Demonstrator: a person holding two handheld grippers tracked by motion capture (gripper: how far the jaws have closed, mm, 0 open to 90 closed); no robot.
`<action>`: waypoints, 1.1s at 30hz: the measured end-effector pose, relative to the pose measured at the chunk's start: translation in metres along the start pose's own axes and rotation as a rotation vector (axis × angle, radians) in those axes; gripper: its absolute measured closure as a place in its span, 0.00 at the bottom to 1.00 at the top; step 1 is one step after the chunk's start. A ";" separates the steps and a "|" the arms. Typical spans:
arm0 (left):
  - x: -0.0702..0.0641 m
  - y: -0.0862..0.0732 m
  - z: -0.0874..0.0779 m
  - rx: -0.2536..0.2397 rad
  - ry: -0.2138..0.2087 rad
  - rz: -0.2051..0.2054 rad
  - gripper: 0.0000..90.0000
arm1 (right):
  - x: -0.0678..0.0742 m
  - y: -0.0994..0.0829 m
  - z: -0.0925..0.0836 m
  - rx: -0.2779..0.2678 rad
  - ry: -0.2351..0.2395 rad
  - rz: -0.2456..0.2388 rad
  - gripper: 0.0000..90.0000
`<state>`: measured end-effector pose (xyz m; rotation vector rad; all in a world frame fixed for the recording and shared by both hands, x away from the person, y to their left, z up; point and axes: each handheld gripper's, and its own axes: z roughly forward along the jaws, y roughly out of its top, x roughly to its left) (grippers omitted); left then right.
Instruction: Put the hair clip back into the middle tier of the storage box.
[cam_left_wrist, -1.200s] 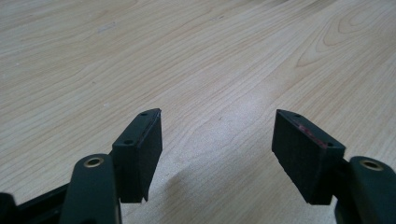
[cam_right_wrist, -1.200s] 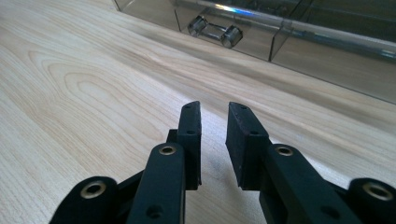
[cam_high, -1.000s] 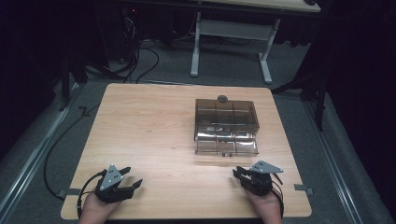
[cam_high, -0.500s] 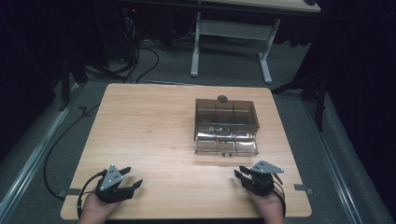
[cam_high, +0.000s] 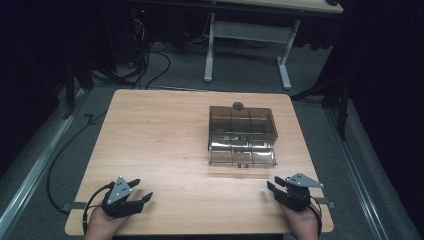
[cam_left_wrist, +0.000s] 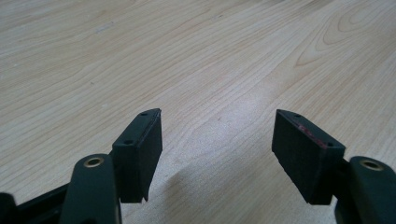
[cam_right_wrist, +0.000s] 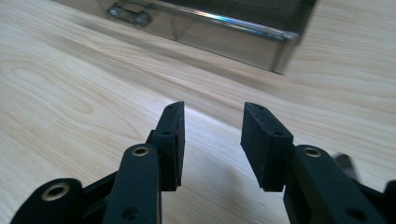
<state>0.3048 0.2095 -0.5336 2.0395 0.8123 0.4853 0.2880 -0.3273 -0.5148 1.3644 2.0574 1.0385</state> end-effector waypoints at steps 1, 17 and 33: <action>0.000 0.000 0.000 0.000 0.000 0.000 0.38 | -0.003 -0.001 -0.002 -0.003 -0.009 0.000 0.66; 0.000 0.000 0.000 0.004 0.001 0.000 0.38 | -0.051 -0.021 -0.033 -0.009 -0.128 0.115 0.66; 0.000 0.000 0.000 0.004 0.000 0.000 0.38 | -0.057 -0.029 -0.024 0.081 -0.119 0.125 0.84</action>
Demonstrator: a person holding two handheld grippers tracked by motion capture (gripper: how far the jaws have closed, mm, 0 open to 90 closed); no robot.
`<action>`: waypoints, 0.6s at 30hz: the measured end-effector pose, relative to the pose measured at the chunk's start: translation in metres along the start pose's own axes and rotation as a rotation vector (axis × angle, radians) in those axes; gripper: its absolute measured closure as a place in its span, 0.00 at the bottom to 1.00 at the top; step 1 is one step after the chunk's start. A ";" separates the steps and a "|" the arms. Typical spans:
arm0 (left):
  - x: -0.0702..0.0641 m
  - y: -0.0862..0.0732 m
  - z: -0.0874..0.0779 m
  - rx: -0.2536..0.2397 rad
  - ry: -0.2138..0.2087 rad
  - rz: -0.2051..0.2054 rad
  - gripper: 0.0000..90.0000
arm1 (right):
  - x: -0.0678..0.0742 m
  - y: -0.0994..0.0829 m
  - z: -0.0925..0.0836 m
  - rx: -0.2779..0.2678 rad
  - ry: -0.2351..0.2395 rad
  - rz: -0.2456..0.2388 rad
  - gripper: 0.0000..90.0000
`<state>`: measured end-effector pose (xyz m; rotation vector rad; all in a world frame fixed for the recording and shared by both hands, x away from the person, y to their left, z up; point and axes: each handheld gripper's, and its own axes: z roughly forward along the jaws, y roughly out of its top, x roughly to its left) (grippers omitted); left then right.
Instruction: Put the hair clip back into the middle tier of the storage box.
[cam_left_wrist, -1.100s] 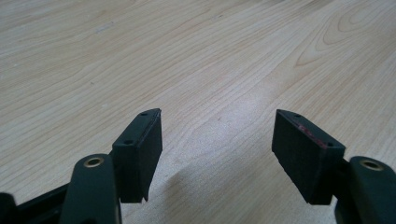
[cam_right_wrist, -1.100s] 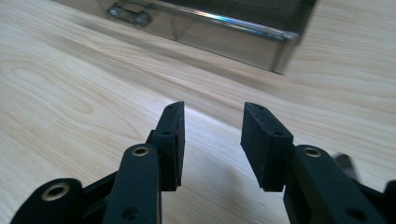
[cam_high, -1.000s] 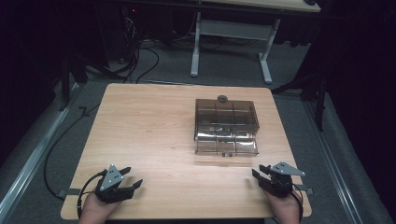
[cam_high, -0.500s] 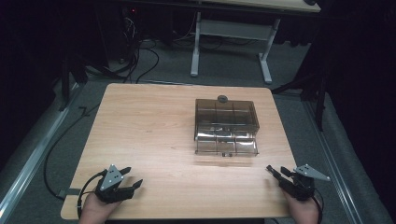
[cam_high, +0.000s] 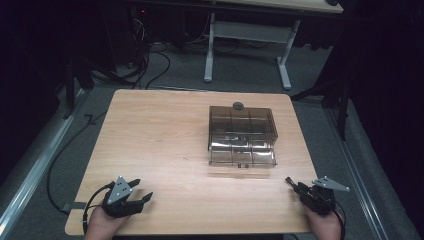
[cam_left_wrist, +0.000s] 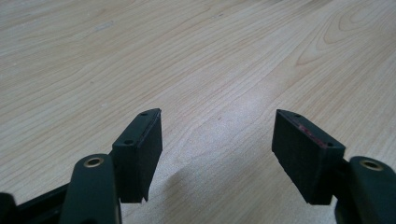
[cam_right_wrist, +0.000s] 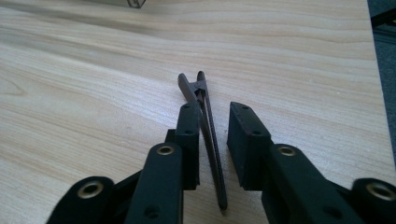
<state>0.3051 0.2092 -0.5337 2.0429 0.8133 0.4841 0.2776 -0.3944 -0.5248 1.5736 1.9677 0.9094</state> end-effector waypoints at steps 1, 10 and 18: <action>0.000 0.000 0.000 0.000 0.000 0.001 0.38 | 0.000 0.000 0.001 -0.001 0.001 -0.009 0.85; 0.000 0.000 0.000 0.000 -0.001 0.001 0.38 | 0.002 0.001 0.000 0.011 -0.005 -0.024 0.96; 0.000 0.000 0.000 0.001 -0.001 0.002 0.38 | 0.012 0.006 -0.004 -0.023 -0.001 -0.050 0.96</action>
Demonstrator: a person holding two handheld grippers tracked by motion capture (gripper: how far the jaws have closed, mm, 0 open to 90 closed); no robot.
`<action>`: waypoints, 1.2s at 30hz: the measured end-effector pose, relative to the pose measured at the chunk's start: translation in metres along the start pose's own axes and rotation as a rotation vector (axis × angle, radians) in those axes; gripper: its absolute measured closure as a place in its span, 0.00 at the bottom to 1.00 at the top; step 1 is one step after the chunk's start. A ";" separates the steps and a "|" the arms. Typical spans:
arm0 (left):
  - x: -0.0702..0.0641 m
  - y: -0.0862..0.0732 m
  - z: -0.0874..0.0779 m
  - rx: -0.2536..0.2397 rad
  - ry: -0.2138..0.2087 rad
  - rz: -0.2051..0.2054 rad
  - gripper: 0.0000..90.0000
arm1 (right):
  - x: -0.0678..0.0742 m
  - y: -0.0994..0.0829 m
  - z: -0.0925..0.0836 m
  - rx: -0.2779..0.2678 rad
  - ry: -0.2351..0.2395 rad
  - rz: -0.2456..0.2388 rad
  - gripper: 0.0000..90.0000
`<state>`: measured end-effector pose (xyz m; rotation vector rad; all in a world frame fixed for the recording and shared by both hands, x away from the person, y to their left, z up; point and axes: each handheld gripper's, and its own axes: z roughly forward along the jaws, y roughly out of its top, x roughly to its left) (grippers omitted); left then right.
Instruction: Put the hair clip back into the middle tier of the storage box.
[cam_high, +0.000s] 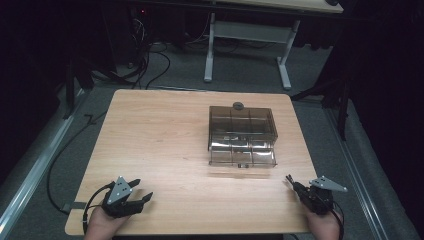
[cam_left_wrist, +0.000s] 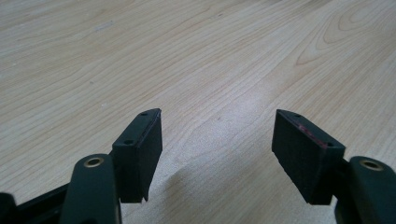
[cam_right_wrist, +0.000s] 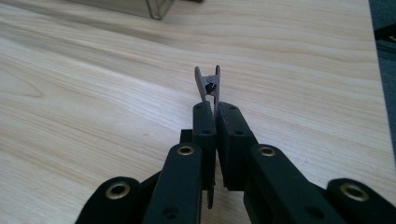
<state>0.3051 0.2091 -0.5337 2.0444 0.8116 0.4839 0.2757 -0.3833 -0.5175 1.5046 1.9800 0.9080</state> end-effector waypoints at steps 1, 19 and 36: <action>0.000 0.000 0.000 0.000 0.000 0.000 0.38 | 0.001 0.001 0.000 -0.006 0.005 -0.015 0.96; 0.000 0.000 0.000 0.003 -0.002 0.000 0.38 | 0.072 0.018 0.019 -0.017 0.167 -0.175 0.96; 0.000 0.000 0.000 0.003 -0.002 0.001 0.38 | 0.117 0.021 0.036 0.026 0.258 -0.296 0.96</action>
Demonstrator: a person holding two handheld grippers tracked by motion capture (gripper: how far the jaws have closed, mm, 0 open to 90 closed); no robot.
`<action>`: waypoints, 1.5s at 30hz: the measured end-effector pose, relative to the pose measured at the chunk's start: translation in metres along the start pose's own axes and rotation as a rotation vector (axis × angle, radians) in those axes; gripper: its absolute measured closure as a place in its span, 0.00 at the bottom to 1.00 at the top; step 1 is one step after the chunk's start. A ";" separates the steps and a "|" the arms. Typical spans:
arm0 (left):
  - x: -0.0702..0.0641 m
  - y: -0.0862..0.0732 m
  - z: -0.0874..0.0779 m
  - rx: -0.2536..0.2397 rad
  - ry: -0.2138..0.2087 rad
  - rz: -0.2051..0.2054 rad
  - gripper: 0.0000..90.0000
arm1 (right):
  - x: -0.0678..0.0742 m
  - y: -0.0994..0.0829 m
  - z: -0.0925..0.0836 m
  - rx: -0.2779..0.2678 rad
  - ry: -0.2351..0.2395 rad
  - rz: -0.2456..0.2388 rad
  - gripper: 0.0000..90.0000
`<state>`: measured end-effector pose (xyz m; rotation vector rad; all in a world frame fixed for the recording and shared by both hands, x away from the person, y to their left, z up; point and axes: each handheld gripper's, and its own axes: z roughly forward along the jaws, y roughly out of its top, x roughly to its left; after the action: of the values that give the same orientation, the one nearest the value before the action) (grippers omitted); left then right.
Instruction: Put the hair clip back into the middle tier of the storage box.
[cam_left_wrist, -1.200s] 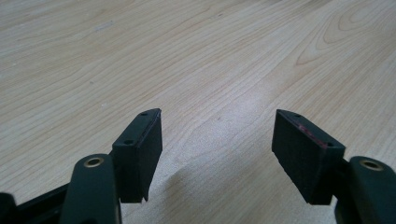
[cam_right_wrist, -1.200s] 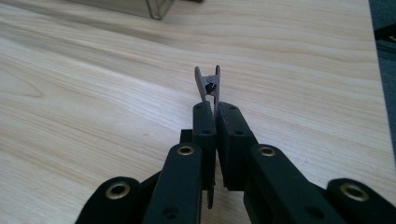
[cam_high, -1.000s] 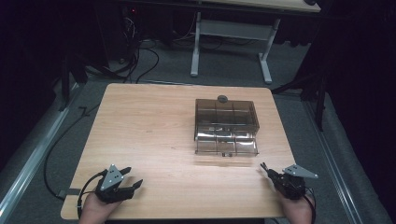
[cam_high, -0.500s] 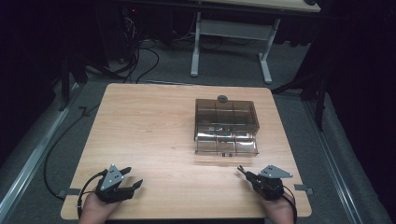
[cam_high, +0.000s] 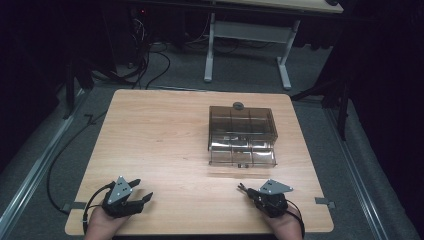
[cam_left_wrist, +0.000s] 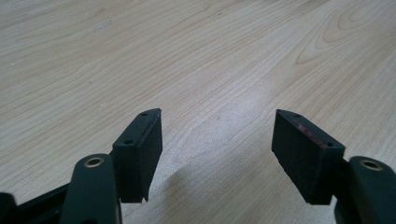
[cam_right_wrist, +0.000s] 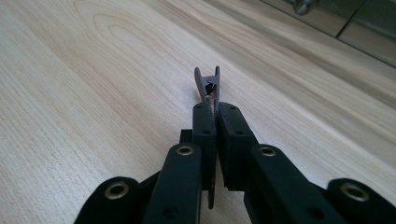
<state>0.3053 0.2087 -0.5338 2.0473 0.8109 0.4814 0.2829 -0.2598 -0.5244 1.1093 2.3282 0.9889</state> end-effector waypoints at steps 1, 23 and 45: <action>0.000 0.000 0.000 0.000 0.000 0.000 0.38 | 0.000 -0.001 0.000 0.005 -0.001 0.004 0.96; 0.000 0.000 0.000 0.003 0.001 -0.001 0.38 | -0.004 0.002 -0.007 -0.042 0.003 0.027 1.00; 0.000 0.000 0.000 0.004 0.002 -0.003 0.38 | -0.011 -0.003 -0.006 -0.026 -0.006 0.052 0.99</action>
<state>0.3057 0.2087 -0.5338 2.0498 0.8162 0.4804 0.2845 -0.2725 -0.5216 1.1659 2.2864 1.0300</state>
